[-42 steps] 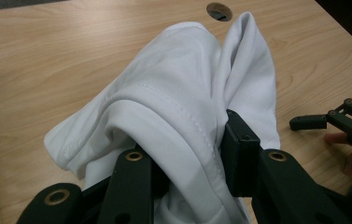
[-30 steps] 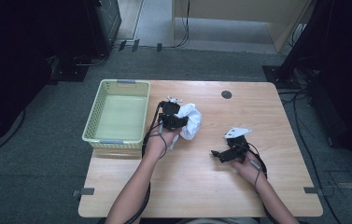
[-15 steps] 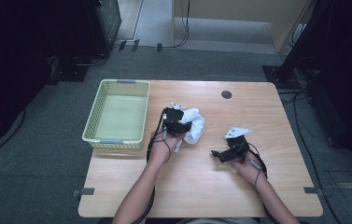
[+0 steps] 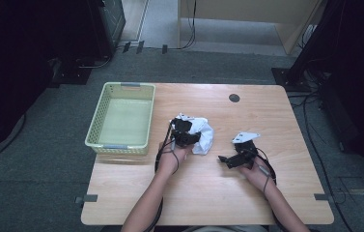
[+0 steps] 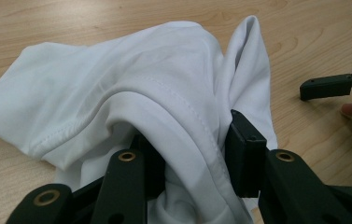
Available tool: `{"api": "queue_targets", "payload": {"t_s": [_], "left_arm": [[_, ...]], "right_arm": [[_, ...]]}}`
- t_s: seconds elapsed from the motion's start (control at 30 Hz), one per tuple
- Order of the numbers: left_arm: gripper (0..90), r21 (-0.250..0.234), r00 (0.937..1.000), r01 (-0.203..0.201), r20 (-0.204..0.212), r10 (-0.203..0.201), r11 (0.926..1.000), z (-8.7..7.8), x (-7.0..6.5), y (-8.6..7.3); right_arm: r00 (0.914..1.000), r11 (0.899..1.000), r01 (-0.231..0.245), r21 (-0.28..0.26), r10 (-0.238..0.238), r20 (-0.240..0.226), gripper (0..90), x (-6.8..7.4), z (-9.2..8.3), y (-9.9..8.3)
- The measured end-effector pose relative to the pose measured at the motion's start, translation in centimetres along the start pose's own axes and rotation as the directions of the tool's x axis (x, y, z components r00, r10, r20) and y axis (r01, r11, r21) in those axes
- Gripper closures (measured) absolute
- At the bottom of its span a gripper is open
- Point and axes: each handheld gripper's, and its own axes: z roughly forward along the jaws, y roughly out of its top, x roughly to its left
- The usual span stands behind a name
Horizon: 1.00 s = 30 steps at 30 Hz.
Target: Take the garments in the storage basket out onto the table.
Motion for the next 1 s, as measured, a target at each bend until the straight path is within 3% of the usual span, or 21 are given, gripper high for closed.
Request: {"api": "queue_targets", "payload": {"t_s": [0.17,0.27,0.37,0.43,0.57,0.77,1.0], "left_arm": [[58.8,-0.006,0.9997,-0.025,-0.004,0.025,0.9997,0.2,0.0,-0.4],[48.9,-0.015,0.9996,-0.026,0.008,0.026,0.9995,0.2,0.1,-0.6],[40.4,-0.014,0.9983,-0.059,-0.002,0.058,0.9982,0.3,-0.1,-0.7],[39.3,-0.013,0.9976,-0.07,-0.006,0.07,0.9975,0.2,-0.2,-0.7],[31.0,-0.021,0.9978,-0.064,0.011,0.065,0.9977,0.0,-0.1,-0.7],[28.3,-0.036,0.9974,-0.071,0.001,0.072,0.9968,-0.5,0.2,-0.6],[25.3,-0.047,0.9937,-0.112,-0.01,0.112,0.9926,-1.1,0.1,-0.8]], "right_arm": [[1.0,1.0,0.003,-0.001,-0.003,0.0,0.3,0.0,0.0,0.0],[1.0,1.0,0.003,0.0,-0.003,0.0,0.2,0.0,0.0,0.0],[1.0,1.0,0.0,0.0,0.0,-0.003,0.3,0.0,0.1,0.1],[1.0,1.0,-0.002,0.001,0.002,-0.002,0.3,0.0,0.1,0.1],[0.9999,1.0,-0.012,-0.004,0.012,0.008,2.5,0.1,0.1,0.1],[0.9996,1.0,-0.023,-0.019,0.023,0.019,9.8,0.1,-0.1,0.0],[0.9997,1.0,-0.016,-0.017,0.016,0.02,16.3,0.5,-0.5,0.5]]}}
